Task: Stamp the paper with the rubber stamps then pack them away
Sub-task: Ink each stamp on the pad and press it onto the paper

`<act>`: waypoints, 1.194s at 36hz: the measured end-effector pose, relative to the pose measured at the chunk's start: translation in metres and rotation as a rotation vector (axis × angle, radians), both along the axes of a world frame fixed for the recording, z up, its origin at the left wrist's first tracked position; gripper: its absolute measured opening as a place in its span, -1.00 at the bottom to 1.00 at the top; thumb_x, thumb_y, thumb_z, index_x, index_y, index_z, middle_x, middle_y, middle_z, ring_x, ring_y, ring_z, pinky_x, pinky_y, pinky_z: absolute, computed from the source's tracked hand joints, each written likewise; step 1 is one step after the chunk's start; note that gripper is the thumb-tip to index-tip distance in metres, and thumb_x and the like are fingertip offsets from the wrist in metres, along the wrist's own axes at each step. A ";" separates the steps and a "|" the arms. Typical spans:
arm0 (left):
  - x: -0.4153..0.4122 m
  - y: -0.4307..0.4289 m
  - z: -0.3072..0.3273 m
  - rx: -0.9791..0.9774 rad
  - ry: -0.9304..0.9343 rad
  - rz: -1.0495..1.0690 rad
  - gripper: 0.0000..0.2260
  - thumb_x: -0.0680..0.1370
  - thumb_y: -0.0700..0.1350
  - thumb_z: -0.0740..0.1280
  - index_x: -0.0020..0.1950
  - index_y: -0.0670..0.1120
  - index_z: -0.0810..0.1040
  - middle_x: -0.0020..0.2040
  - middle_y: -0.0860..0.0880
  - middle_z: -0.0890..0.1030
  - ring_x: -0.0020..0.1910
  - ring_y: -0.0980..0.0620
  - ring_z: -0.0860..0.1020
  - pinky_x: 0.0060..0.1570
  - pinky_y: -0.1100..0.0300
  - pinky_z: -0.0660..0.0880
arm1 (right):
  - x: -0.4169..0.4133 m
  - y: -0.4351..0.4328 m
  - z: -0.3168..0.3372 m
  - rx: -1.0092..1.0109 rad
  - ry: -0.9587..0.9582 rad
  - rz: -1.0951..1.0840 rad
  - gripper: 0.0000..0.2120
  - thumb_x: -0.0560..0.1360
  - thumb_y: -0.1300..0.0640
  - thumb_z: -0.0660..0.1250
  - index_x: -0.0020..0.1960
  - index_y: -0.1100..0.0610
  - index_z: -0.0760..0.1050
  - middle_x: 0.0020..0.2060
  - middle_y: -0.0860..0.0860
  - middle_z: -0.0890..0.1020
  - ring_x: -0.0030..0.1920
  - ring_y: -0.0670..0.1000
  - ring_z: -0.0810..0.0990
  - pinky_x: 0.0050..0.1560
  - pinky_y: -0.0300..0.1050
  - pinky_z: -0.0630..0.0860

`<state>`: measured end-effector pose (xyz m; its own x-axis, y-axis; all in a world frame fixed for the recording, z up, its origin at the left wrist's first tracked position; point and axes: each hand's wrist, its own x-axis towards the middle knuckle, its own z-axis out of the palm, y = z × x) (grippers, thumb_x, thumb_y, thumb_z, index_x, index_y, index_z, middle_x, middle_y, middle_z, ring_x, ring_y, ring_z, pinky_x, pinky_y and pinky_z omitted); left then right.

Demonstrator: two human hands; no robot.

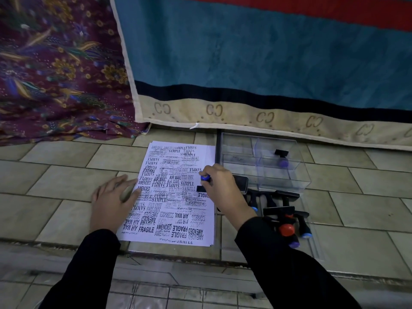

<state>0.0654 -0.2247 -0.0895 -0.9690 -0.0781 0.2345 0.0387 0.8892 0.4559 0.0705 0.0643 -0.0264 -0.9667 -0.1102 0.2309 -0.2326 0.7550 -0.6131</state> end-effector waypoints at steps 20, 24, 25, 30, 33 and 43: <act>0.000 0.001 0.002 -0.020 0.000 0.006 -0.62 0.46 0.23 0.21 0.20 0.17 0.60 0.34 0.07 0.51 0.36 0.00 0.40 0.40 -0.01 0.11 | 0.079 0.097 0.050 -0.456 0.135 -0.376 -0.79 0.45 0.23 0.40 -0.02 -0.05 0.51 -0.22 -0.06 0.66 -0.24 -0.19 0.65 -0.28 -0.30 0.58; 0.000 0.001 0.003 -0.012 0.009 0.003 -0.60 0.45 0.24 0.21 0.19 0.15 0.61 0.32 0.06 0.52 0.35 -0.01 0.41 0.40 -0.03 0.14 | 0.109 0.120 0.046 -0.307 0.179 -0.397 -0.77 0.46 0.26 0.39 -0.03 -0.06 0.51 -0.18 -0.06 0.65 -0.19 -0.26 0.63 -0.25 -0.46 0.51; 0.000 0.000 0.003 -0.017 0.011 0.004 -0.60 0.45 0.24 0.21 0.19 0.15 0.61 0.32 0.06 0.52 0.35 -0.01 0.41 0.40 -0.03 0.14 | 0.115 0.124 0.043 -0.261 0.189 -0.392 -0.74 0.44 0.30 0.40 -0.03 -0.05 0.51 -0.15 -0.06 0.62 -0.17 -0.26 0.62 -0.23 -0.50 0.50; 0.001 0.000 0.002 -0.011 0.013 0.004 -0.60 0.45 0.23 0.22 0.20 0.14 0.61 0.32 0.06 0.52 0.35 -0.02 0.41 0.40 -0.04 0.14 | 0.142 0.127 0.028 0.031 0.247 -0.307 -0.73 0.37 0.35 0.44 -0.01 0.07 0.56 -0.09 -0.10 0.56 -0.13 -0.20 0.55 -0.02 -0.47 0.45; 0.001 0.003 0.003 -0.013 0.010 0.003 -0.59 0.45 0.24 0.21 0.20 0.14 0.61 0.33 0.06 0.52 0.36 -0.01 0.41 0.40 -0.03 0.14 | 0.152 0.121 0.017 0.130 0.256 -0.274 -0.75 0.37 0.30 0.46 0.01 0.09 0.58 -0.05 -0.05 0.59 -0.07 -0.13 0.53 0.00 -0.32 0.43; 0.001 0.000 0.001 -0.022 0.020 -0.006 -0.53 0.44 0.32 0.14 0.19 0.16 0.61 0.32 0.07 0.52 0.34 -0.02 0.41 0.39 -0.05 0.15 | 0.157 0.094 -0.004 0.476 0.281 -0.202 -0.79 0.45 0.07 0.22 -0.08 0.03 0.63 -0.12 -0.04 0.64 0.02 0.06 0.61 0.20 0.15 0.38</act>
